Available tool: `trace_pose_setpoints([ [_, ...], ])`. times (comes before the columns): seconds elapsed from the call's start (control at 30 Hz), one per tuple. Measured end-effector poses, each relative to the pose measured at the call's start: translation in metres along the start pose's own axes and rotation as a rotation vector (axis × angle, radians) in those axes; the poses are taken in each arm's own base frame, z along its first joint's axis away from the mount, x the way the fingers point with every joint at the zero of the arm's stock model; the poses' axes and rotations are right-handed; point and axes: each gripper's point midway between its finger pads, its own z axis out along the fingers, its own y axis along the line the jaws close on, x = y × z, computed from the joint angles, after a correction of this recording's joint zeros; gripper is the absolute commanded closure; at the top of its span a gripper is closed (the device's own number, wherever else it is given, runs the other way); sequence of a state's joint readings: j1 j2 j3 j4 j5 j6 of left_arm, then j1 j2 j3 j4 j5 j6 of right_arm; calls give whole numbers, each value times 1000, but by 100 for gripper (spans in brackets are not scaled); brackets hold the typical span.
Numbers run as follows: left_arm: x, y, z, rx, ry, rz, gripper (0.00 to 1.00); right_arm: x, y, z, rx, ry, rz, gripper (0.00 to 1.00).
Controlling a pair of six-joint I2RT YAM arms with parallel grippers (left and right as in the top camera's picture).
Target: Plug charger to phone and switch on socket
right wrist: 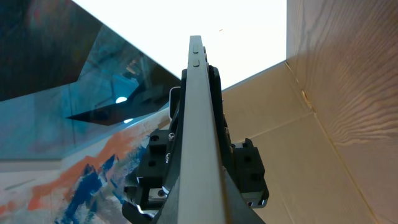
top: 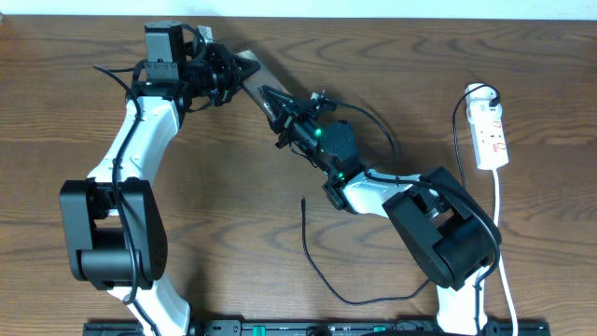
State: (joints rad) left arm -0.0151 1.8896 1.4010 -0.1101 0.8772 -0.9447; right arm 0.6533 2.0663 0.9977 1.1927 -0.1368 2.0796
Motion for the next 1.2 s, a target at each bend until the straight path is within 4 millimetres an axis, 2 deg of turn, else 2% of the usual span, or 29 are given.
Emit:
trace_pose_setpoints([
  [0.07,0,0,0,0,0,0,93,0,0,0,0,0,0,93],
  [0.1,0,0,0,0,0,0,93,0,0,0,0,0,0,87],
  [0.3,-1,2,0,-10,-8,10,92,1,-1,0,4,3,-19,37],
  [0.33,-1,2,0,-10,-8,12,93,1,-1,0,3,3,-18,25],
  [0.47,-1,2,0,-12,-10,19,92,2,-1,0,3,4,-21,1],
  [0.7,-2,3,0,-12,-13,25,93,2,-1,0,2,4,-19,1],
  [0.8,-13,5,-8,-5,-39,22,93,2,-1,0,2,4,-19,1],
  [1.03,-70,18,-69,67,-153,-16,93,-1,-5,0,20,-6,-22,1],
  [1.2,-87,23,-108,140,-158,-45,93,-1,-7,0,28,-5,-85,1],
])
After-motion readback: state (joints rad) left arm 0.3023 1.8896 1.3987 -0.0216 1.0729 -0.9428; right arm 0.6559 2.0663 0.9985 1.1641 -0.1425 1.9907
